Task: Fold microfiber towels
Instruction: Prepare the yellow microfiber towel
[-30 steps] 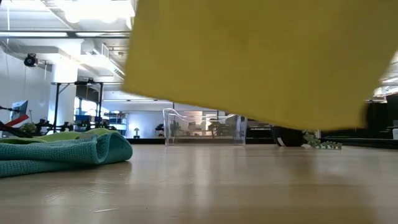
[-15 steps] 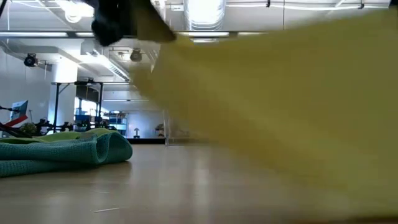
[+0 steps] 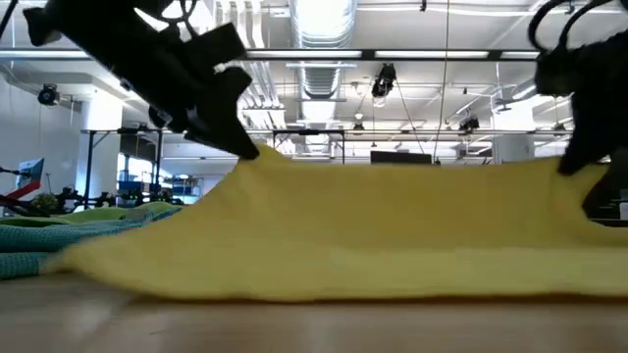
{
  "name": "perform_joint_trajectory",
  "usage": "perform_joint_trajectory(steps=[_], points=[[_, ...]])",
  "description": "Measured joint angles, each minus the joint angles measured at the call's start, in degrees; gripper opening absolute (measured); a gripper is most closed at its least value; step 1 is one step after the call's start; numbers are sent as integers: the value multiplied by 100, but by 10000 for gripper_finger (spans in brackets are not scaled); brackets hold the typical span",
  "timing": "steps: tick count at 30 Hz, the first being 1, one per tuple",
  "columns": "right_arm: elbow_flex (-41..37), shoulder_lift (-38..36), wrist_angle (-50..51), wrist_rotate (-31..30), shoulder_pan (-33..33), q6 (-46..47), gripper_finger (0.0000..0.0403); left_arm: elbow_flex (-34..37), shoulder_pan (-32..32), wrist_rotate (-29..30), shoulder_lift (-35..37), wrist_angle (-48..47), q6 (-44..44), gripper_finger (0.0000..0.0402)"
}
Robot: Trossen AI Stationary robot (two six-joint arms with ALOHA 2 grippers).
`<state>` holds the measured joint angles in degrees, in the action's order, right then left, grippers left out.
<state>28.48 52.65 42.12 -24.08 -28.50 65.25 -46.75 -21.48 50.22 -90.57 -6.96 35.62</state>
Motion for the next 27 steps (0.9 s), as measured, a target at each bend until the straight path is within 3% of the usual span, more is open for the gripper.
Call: perform_joint_trajectory(steps=[10,18,22,27], points=[[-216,437,-587,55,1771,-1537,8,423,608,-22,-4,6,0,0],[-203,822,-861,329,2786,-1947,11,624,1171,-63,-4,39,-26,0],[-182,863,-980,350,3115,-2157,38,619,1371,-59,22,31,-201,14],[52,801,-985,348,3493,-2433,94,575,1539,-24,44,29,-805,72]])
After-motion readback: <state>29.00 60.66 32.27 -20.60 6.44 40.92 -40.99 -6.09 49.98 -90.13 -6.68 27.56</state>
